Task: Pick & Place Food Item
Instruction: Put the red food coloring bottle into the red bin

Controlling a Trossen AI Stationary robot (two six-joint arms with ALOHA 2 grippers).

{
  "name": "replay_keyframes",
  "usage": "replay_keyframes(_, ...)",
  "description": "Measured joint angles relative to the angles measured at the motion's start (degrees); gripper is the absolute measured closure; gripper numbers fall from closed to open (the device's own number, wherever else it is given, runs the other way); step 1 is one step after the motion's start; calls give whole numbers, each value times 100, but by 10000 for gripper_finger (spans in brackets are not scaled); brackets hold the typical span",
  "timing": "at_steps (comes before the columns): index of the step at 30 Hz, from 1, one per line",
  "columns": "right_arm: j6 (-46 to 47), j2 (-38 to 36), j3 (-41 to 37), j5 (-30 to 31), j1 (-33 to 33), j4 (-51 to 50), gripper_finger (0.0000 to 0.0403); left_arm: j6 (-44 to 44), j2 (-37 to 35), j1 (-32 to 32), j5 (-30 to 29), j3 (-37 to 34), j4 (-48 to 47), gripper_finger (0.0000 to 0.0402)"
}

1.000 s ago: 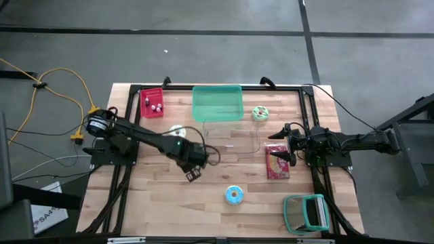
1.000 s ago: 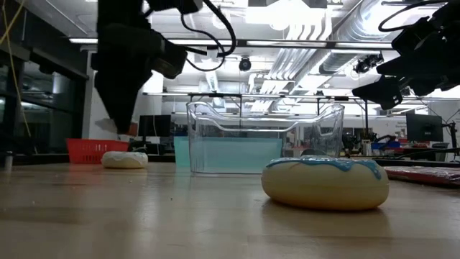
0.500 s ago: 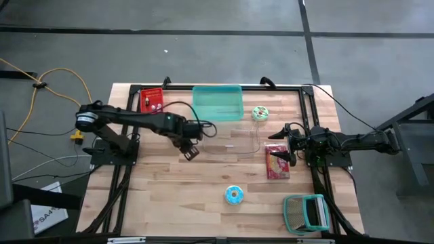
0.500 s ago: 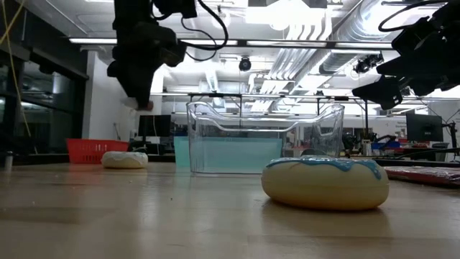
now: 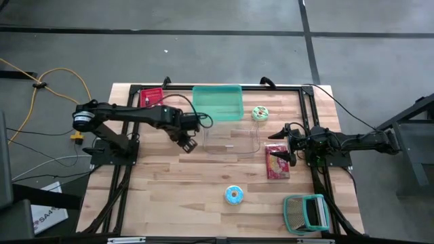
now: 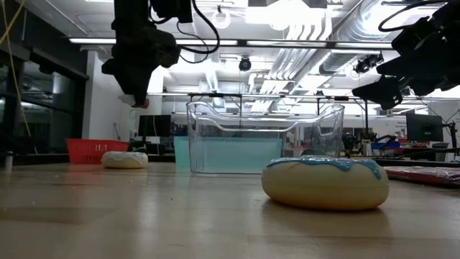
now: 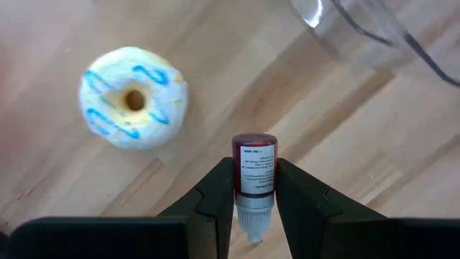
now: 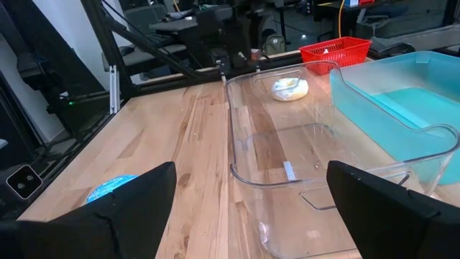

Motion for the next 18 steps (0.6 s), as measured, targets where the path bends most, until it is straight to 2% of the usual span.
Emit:
replay_keyframes(6, 0, 1, -1, 0, -1, -1, 53, -48, -54, 645, -5, 0, -30, 314)
replay_keyframes(18, 0, -1, -1, 0, 1, -3, 53, -330, -64, 2451, -100, 0, -284, 314)
